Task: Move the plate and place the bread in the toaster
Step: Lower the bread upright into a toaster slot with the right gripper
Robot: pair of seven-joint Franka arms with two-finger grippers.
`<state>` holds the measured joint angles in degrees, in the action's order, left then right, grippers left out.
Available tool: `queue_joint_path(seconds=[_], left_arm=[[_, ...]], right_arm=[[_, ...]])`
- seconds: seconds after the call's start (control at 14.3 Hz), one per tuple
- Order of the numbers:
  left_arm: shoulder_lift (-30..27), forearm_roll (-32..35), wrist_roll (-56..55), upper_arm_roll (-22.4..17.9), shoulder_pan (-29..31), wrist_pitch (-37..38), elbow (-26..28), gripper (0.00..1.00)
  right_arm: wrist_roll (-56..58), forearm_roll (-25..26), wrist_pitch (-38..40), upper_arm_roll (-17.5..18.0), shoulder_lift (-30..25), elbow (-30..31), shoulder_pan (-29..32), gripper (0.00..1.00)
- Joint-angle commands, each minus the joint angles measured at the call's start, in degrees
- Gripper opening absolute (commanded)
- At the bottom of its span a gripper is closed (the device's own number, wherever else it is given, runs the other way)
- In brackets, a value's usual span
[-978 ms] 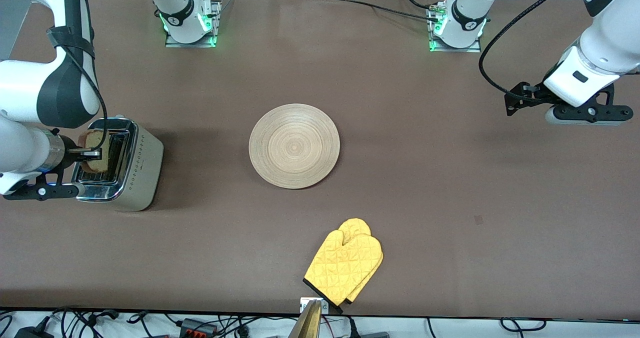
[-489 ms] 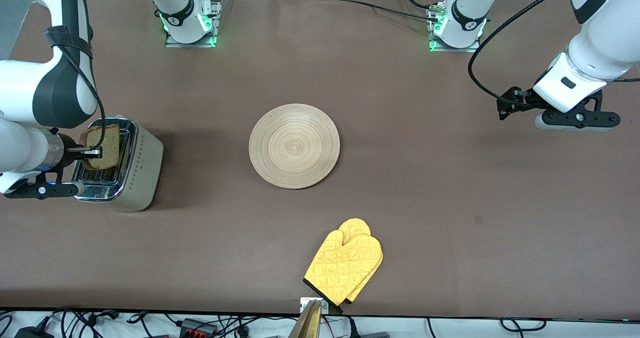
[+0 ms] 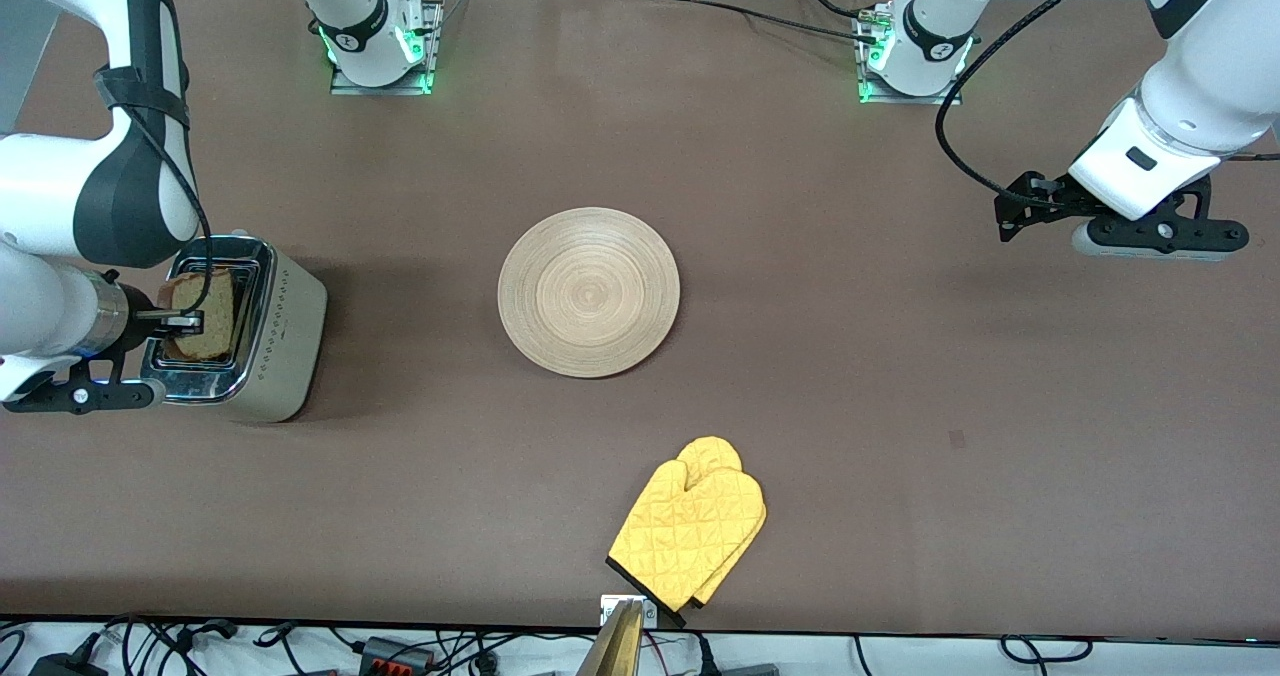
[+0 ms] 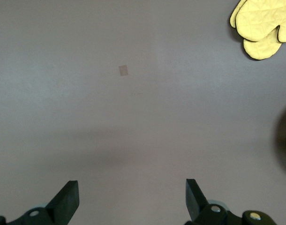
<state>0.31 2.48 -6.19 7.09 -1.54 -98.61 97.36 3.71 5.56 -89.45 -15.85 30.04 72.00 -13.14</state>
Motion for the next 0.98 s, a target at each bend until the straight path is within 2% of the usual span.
queue_joint_path(seconds=[0.0,0.35,0.63,0.7,0.77,0.84,0.91], left_arm=[[0.9,1.0,0.7,0.5,0.3,1.0,-2.3,1.0],[1.4,1.0,0.5,0.5,0.3,1.0,-3.6,1.0],[1.7,1.0,0.7,0.3,0.8,1.5,-5.2,1.0],[1.8,1.0,0.5,0.3,0.7,2.6,-5.8,1.0],[1.8,1.1,0.5,0.3,0.7,3.7,-6.2,1.0],[1.8,1.0,0.5,0.4,0.7,4.1,-6.3,1.0],[1.8,1.1,0.5,0.4,0.7,4.1,-6.3,1.0]], right_arm=[[-0.4,-1.0,0.2,0.2,1.7,-2.0,0.9,0.0],[-0.4,-2.0,-4.2,0.2,1.4,1.6,1.2,0.0],[-0.4,-2.0,-6.2,0.3,1.6,1.7,1.2,0.0],[-0.5,-2.3,-6.2,0.3,1.6,1.7,1.2,0.3],[-0.4,-3.1,-6.0,0.3,1.4,1.6,1.2,0.75],[-0.3,-4.3,-5.6,0.3,1.3,1.5,1.3,1.0],[-0.3,-5.4,-5.6,0.3,1.2,1.5,1.3,1.0]])
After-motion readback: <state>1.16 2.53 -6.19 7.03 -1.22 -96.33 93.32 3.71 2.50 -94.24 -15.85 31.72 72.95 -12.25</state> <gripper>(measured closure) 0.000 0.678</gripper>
